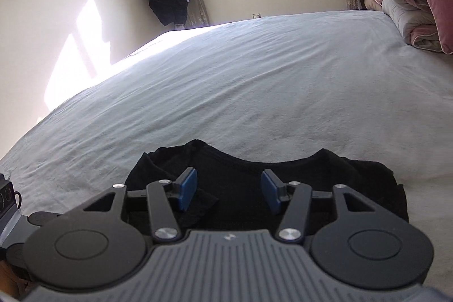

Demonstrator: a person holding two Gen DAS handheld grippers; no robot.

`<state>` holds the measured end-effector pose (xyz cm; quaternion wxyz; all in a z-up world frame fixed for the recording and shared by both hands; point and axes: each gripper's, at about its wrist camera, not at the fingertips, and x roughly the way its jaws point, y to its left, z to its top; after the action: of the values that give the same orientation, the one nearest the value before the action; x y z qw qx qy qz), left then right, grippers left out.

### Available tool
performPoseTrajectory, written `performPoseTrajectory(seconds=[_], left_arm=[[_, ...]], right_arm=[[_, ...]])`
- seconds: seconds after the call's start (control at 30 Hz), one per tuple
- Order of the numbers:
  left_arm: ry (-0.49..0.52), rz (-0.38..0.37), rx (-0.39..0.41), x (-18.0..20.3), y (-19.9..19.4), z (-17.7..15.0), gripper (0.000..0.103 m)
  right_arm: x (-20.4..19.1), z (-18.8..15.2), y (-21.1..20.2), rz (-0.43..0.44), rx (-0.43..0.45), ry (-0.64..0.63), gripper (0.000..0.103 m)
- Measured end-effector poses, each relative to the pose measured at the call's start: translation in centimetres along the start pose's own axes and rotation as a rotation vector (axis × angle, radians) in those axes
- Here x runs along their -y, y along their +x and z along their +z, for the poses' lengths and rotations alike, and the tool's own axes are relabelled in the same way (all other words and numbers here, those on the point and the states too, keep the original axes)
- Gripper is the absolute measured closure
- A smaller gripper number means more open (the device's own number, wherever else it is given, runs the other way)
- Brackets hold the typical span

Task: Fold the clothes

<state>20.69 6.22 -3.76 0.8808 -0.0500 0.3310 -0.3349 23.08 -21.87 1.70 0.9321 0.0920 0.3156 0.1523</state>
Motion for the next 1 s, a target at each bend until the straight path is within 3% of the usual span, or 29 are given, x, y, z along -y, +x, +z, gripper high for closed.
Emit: performPoseTrajectory(seconds=[0.23,0.33,0.53,0.7,0.83,0.97,1.0], left_arm=[[-0.109,0.017,-0.031,1.7,0.9,1.3,0.058],[-0.071,0.083,-0.087,3.7,0.2,1.0,0.058],[-0.077,0.142,-0.139,6.6,-4.4,-1.0,0.051],[-0.147,0.253,-0.174,8.2,-8.6,-3.5,0.049],[-0.254,0.323,-0.104,9.3,-11.2,-6.3,0.045],[-0.309,0.307,0.056,9.9,-12.5,-9.3,0.046],[-0.3,0.302,0.061,10.2,-12.2,-9.2,0.046]], right_arm=[[4.0,-3.2,-5.9,-0.175,-0.093,0.1,0.048],[3.9,-5.6,-6.6,-0.216,-0.144,0.152,0.048],[2.4,-8.7,-10.4,-0.199,-0.168,0.203,0.048],[1.4,-10.0,-14.3,-0.203,-0.159,0.199,0.048],[1.0,-10.4,-16.1,-0.212,-0.129,0.213,0.048],[0.1,-10.3,-15.9,-0.236,-0.096,0.191,0.048],[-0.2,-10.1,-15.5,-0.245,-0.09,0.173,0.049]])
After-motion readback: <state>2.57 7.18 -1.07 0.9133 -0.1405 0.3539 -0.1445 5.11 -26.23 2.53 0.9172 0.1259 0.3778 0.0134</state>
